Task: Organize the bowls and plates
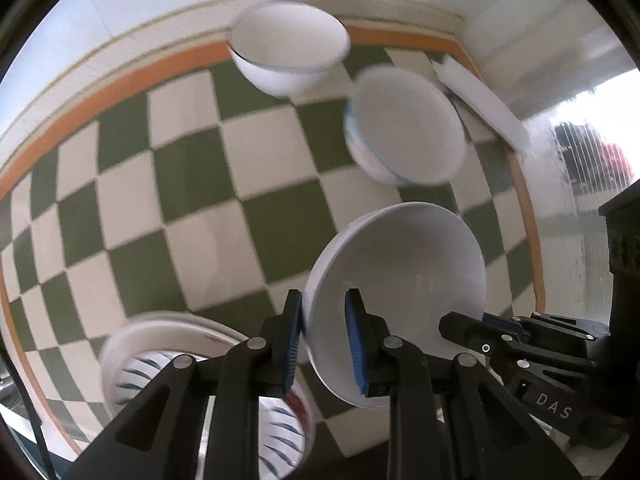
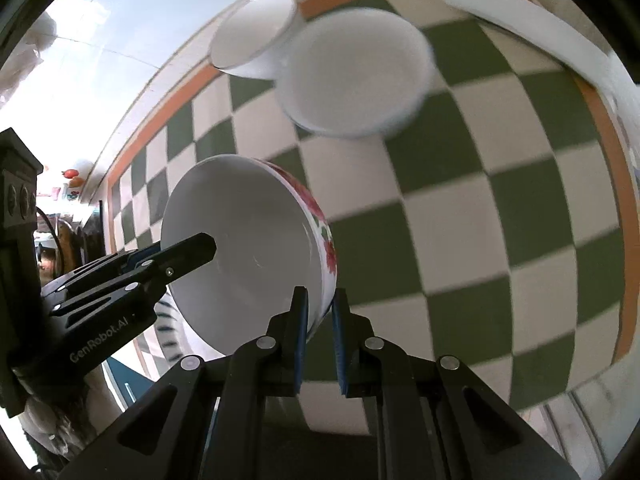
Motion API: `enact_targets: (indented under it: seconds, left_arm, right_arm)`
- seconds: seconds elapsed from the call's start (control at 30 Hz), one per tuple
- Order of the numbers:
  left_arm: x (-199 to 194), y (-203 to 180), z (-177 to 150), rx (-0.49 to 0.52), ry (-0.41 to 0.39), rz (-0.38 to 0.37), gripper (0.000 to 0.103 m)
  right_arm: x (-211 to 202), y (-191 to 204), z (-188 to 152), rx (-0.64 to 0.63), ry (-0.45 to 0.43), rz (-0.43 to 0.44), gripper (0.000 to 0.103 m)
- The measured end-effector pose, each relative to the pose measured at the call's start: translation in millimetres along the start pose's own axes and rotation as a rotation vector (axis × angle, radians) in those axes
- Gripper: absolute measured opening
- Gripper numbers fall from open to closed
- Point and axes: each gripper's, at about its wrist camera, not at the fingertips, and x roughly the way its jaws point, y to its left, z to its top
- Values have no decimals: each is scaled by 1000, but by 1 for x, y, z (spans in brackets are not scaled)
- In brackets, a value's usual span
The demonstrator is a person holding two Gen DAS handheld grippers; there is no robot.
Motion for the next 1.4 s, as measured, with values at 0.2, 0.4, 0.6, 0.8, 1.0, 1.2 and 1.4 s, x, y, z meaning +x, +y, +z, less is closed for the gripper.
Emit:
enact_targets:
  seconds: [0.2,0.4,0.6,0.8,1.0,1.2,1.4]
  left_arm:
    - [34,-27,-20,33,53,13,19]
    - [55,-37,-27,42,99,5,19]
    - [66,-41,-26,44,127,11,19]
    - [67,-42,-27,31,130,28,19]
    - [20,-35,-33,-51,-9,37,21]
    - [-8,-20,2,-148,-85,-9,30]
    - [5,-11,68,-167,-83,-30,30]
  right_arm:
    - [12,-37,-28,39,30,-36,13]
    - [28,-63,-41,80,60,-45,13]
    - [33,-71,-42,93,66,-51,13]
    - [38,-65,-33,85,90,-61,13]
    - [14,-62,-28,43,104,-83,20]
    - [-43,-56,0,4,-17,-74,20]
    - [-45,-53,61,-14,-84,-34,22]
